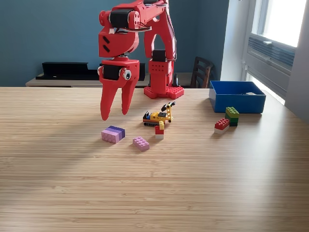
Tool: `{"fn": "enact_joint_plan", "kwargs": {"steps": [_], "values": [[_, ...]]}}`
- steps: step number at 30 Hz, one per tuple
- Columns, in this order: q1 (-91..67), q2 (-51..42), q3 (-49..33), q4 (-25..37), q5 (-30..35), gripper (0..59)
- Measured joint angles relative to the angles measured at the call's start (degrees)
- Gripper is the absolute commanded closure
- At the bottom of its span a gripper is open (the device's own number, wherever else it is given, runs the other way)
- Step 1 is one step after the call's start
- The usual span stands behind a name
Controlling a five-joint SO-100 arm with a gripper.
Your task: Grasp a lego block and put it in the bin.
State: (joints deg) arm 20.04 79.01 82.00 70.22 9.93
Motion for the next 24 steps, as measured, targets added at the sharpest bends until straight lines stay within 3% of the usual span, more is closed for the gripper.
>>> {"fn": "enact_joint_plan", "kwargs": {"steps": [10,24], "values": [[0.0,-0.8,-0.4,1.3,-1.5,25.4],[2.6,-15.5,-13.3,7.3,-1.7,26.3]]}}
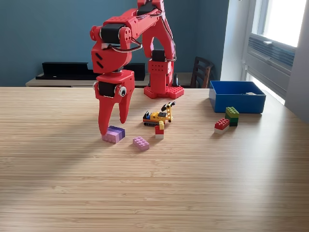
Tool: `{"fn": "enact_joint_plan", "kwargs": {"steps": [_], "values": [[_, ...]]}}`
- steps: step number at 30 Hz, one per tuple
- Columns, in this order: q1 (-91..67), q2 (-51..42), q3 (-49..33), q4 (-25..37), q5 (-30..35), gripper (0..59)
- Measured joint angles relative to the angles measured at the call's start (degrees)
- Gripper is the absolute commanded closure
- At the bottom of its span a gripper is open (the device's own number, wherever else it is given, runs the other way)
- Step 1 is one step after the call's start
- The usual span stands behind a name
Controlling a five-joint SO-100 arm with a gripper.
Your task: Grasp a lego block and put it in the bin.
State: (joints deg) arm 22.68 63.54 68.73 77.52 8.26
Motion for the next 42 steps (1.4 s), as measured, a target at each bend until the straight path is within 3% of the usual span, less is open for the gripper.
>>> {"fn": "enact_joint_plan", "kwargs": {"steps": [17,20,23,36,42], "values": [[1.1,-10.5,-11.3,4.3,0.0,36.7],[1.1,-12.0,-13.8,5.4,0.4,44.2],[1.1,-13.2,-15.9,6.2,0.5,58.5],[1.1,-14.0,-17.0,7.0,1.1,58.5],[1.1,-14.0,-13.8,7.0,1.7,58.5]]}}
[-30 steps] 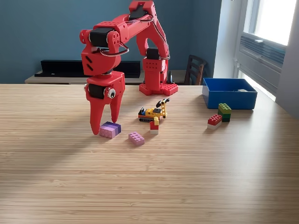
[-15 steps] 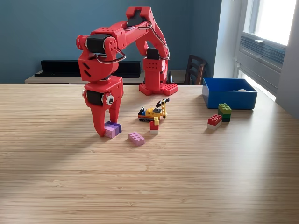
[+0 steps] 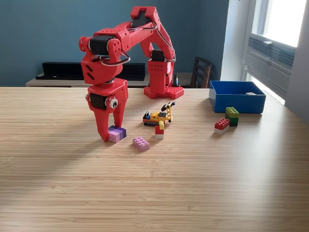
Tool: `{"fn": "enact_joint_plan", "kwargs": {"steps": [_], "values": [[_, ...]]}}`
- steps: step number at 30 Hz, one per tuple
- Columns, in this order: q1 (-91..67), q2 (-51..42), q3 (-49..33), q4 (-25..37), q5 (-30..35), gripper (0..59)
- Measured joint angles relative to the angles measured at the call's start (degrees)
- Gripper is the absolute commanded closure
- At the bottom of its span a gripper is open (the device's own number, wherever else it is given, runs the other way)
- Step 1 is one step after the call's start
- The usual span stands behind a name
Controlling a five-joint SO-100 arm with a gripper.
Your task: Grasp a lego block and put it in the bin.
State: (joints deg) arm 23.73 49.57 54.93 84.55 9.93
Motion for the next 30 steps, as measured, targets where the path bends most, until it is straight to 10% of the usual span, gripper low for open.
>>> {"fn": "enact_joint_plan", "kwargs": {"steps": [30], "values": [[-28.5,41.7,10.2,10.5,-0.6,58.6]]}}
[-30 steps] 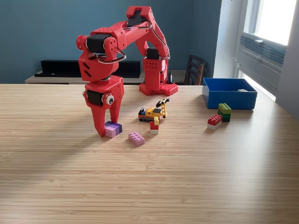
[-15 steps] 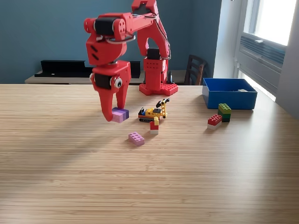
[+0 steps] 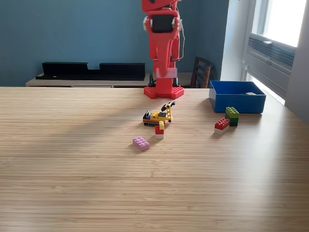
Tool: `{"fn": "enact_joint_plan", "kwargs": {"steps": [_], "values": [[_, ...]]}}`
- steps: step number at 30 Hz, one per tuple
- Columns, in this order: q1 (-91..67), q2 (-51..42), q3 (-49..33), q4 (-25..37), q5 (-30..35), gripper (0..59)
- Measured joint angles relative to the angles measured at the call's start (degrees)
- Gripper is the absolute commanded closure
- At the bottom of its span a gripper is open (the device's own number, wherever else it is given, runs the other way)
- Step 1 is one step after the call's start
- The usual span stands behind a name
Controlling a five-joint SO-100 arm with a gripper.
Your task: Grasp a lego block and put it in the bin.
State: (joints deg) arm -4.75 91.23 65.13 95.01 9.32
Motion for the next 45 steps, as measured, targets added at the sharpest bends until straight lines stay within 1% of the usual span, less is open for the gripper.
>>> {"fn": "enact_joint_plan", "kwargs": {"steps": [7,13,19,22,26,27,28,29,30,31,32,33,37,38,39,41,44,45], "values": [[-19.3,1.2,4.0,0.4,-0.2,58.6],[-36.6,1.2,5.1,0.4,-2.5,58.6],[-52.9,1.2,10.1,0.4,-6.1,58.6],[-58.2,1.2,12.9,0.4,-7.5,58.6],[-61.5,1.2,14.5,0.4,-8.6,58.4],[-62.3,1.2,14.9,0.4,-9.1,56.0],[-62.8,1.2,15.2,0.4,-9.7,45.9],[-63.2,1.2,15.5,0.4,-10.1,33.5],[-63.4,1.2,15.5,0.4,-10.5,26.0],[-63.5,1.2,15.6,0.4,-10.9,22.1],[-63.7,1.2,15.6,0.4,-11.2,20.6],[-63.7,1.2,15.6,0.4,-11.3,20.4],[-63.7,1.3,15.6,0.4,-11.4,23.2],[-63.7,1.3,15.6,0.4,-11.4,24.8],[-63.7,1.3,15.6,0.4,-11.4,27.8],[-63.7,1.3,15.6,0.4,-11.4,35.9],[-63.5,1.3,15.6,0.4,-11.4,53.8],[-63.0,1.3,15.6,0.4,-11.2,58.5]]}}
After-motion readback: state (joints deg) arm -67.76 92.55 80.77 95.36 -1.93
